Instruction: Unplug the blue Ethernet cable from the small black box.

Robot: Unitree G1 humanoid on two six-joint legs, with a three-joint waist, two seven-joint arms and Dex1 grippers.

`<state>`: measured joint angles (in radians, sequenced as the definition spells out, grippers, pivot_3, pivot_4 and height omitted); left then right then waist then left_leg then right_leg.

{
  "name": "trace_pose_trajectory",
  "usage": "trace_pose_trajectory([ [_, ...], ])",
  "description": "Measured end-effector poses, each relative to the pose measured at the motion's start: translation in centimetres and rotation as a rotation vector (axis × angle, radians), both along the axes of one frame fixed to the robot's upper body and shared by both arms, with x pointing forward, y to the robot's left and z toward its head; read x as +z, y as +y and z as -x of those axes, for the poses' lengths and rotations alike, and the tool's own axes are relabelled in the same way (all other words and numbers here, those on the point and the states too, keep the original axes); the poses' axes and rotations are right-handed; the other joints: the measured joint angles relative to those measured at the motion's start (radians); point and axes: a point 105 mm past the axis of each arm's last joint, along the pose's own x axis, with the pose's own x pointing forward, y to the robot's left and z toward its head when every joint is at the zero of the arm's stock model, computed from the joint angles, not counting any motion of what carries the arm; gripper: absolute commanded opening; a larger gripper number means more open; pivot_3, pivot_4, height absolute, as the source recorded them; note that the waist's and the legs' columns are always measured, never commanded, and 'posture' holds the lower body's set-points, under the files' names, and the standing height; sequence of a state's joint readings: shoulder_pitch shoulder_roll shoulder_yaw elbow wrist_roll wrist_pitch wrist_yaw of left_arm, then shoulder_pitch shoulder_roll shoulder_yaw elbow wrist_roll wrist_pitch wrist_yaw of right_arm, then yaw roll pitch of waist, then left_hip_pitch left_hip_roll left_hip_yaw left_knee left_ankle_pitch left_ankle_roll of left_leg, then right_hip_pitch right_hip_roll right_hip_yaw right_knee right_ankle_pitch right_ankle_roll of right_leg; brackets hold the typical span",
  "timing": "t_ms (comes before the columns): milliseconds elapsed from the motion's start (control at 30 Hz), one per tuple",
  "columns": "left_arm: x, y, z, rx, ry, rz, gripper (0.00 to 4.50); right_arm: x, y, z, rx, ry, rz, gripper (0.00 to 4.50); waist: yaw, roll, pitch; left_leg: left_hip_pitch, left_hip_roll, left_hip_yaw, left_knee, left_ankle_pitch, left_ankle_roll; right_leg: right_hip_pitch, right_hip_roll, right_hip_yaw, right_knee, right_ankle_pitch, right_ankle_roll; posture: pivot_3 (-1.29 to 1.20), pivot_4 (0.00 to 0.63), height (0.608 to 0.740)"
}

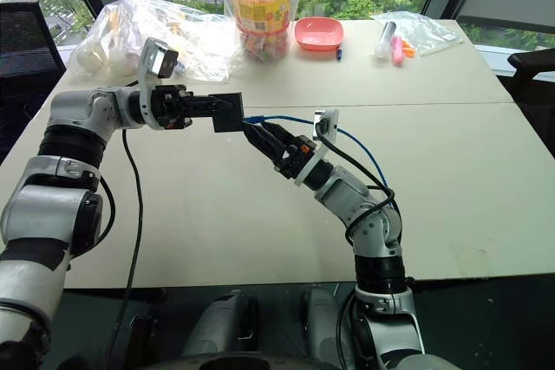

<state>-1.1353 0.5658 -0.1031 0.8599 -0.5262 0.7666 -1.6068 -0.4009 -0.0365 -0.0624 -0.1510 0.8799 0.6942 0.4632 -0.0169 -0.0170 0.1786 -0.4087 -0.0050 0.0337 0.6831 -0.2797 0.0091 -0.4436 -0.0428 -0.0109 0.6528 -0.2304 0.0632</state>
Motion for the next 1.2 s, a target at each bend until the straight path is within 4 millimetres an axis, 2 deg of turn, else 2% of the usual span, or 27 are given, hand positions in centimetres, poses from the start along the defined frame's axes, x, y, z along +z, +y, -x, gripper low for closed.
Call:
trace_pose_trajectory([
  [467, -0.09, -0.05, -0.02, 0.0, 0.001, -0.006, 0.5, -0.46, 0.15, -0.27, -0.006, 0.027, -0.008, 3.65, 0.0, 0.0, 0.0, 0.0, 0.0, 0.0, 0.0, 0.0, 0.0, 0.0, 0.0, 0.0, 0.0, 0.0, 0.0, 0.0, 0.15, 0.74],
  [567, -0.15, -0.04, -0.03, 0.002, 0.002, -0.011, 0.5, -0.56, 0.18, -0.38, -0.009, 0.03, -0.004, 2.9, 0.0, 0.0, 0.0, 0.0, 0.0, 0.0, 0.0, 0.0, 0.0, 0.0, 0.0, 0.0, 0.0, 0.0, 0.0, 0.0, 0.15, 0.74],
  [733, -0.47, 0.06, -0.14, 0.015, 0.007, -0.024, 0.5, -0.26, 0.43, -0.3, 0.002, 0.019, -0.014, 0.43, 0.0, 0.0, 0.0, 0.0, 0.0, 0.0, 0.0, 0.0, 0.0, 0.0, 0.0, 0.0, 0.0, 0.0, 0.0, 0.0, 0.15, 0.74],
  [767, -0.47, 0.27, -0.2, 0.026, 0.006, -0.025, 0.5, -0.18, 0.49, -0.24, 0.007, 0.016, -0.02, 0.05, -0.001, 0.0, 0.0, 0.0, 0.0, 0.0, 0.0, 0.0, 0.0, 0.0, 0.0, 0.0, 0.0, 0.0, 0.0, 0.0, 0.15, 0.74],
  [1200, -0.57, 0.41, -0.3, 0.036, -0.003, -0.025, 0.5, -0.3, 0.39, -0.41, -0.008, 0.028, -0.018, 0.05, 0.0, 0.0, 0.0, 0.0, 0.0, 0.0, 0.0, 0.0, 0.0, 0.0, 0.0, 0.0, 0.0, 0.0, 0.0, 0.0, 0.15, 0.74],
])
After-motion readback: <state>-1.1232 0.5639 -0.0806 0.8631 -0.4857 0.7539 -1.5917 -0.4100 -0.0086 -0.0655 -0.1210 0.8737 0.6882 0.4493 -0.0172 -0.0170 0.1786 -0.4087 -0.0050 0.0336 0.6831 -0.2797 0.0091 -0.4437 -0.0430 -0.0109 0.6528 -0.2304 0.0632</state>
